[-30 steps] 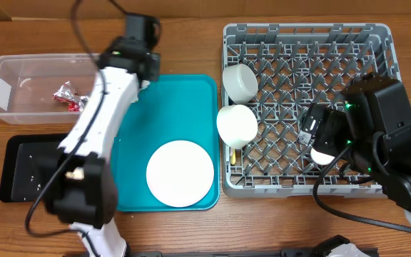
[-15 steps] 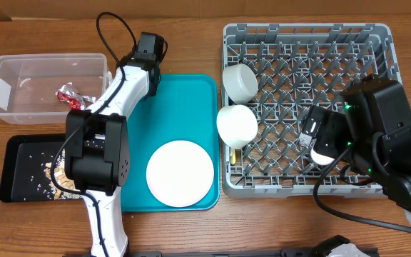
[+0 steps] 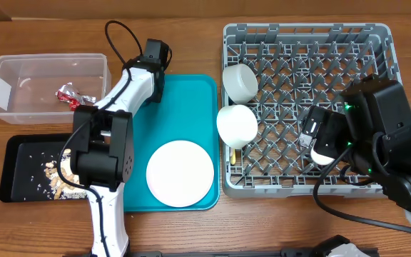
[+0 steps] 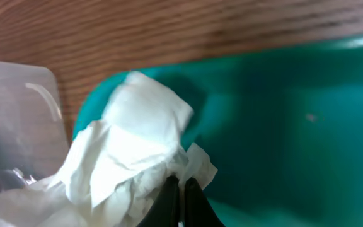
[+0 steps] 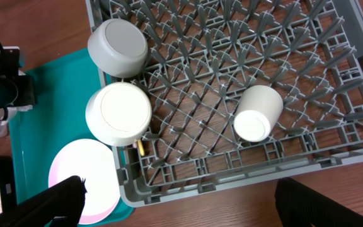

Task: Sort waste into correct bins and load items into the dishwasher rack
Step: 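Grasp the white crumpled tissue on the teal tray with the left gripper, then carry the tissue with the left gripper into the clear plastic bin and release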

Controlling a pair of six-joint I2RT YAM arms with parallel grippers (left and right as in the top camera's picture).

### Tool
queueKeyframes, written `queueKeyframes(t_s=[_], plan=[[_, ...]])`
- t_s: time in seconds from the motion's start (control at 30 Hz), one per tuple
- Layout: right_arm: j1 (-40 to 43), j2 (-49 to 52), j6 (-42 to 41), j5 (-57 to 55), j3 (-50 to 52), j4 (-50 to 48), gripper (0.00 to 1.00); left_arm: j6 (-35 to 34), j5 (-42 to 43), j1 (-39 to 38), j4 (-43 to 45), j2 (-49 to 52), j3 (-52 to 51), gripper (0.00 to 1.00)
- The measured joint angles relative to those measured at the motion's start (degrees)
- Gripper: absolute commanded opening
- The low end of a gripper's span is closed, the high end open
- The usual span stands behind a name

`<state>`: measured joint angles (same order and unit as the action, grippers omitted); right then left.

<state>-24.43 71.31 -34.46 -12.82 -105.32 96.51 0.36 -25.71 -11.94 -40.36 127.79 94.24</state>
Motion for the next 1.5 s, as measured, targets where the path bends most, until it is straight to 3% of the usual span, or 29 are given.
queueKeyframes(t_s=[0.17, 0.43, 0.67, 0.7, 0.73, 0.77, 0.83, 0.93, 1.03, 1.13, 1.23, 1.5], plan=[[0.0, 0.0, 0.0, 0.0, 0.0, 0.0, 1.00, -0.4, 1.4, -1.6, -2.5, -5.1, 0.0, 0.04], [0.0, 0.0, 0.0, 0.0, 0.0, 0.0, 1.00, -0.4, 3.5, -1.6, -4.7, -22.5, 1.1, 0.04], [0.0, 0.0, 0.0, 0.0, 0.0, 0.1, 1.00, -0.5, 4.6, 9.3, -4.0, -24.6, 1.8, 0.04], [0.0, 0.0, 0.0, 0.0, 0.0, 0.1, 1.00, -0.5, 5.0, 11.3, -3.9, -23.8, 1.8, 0.08], [0.0, 0.0, 0.0, 0.0, 0.0, 0.1, 1.00, -0.5, 6.0, 13.6, -3.8, -22.7, 1.8, 0.19], [0.0, 0.0, 0.0, 0.0, 0.0, 0.2, 1.00, -0.6, 7.1, 15.8, -3.8, -21.8, 1.8, 0.38], [0.0, 0.0, 0.0, 0.0, 0.0, 0.1, 1.00, -0.8, 9.2, 18.8, -4.0, -20.7, 1.7, 0.58], [0.0, 0.0, 0.0, 0.0, 0.0, -0.3, 1.00, -0.9, 11.8, 20.7, -6.5, -20.4, 1.7, 0.68], [0.0, 0.0, 0.2, 0.0, 0.0, -1.8, 1.00, 0.5, 13.6, 20.2, -11.6, -21.0, 3.0, 0.87], [0.0, -0.3, 1.2, 0.0, 0.0, -4.3, 1.00, 1.5, 14.8, 18.9, -16.7, -22.5, 6.4, 0.90], [0.0, -1.6, 2.7, 0.0, 0.0, -7.0, 1.00, 1.7, 16.7, 17.2, -22.2, -27.0, 10.9, 1.00], [0.0, -11.2, 8.8, 1.4, 0.0, -14.3, 1.00, 0.2, 20.2, 8.7, -35.1, -47.9, 19.6, 1.00]])
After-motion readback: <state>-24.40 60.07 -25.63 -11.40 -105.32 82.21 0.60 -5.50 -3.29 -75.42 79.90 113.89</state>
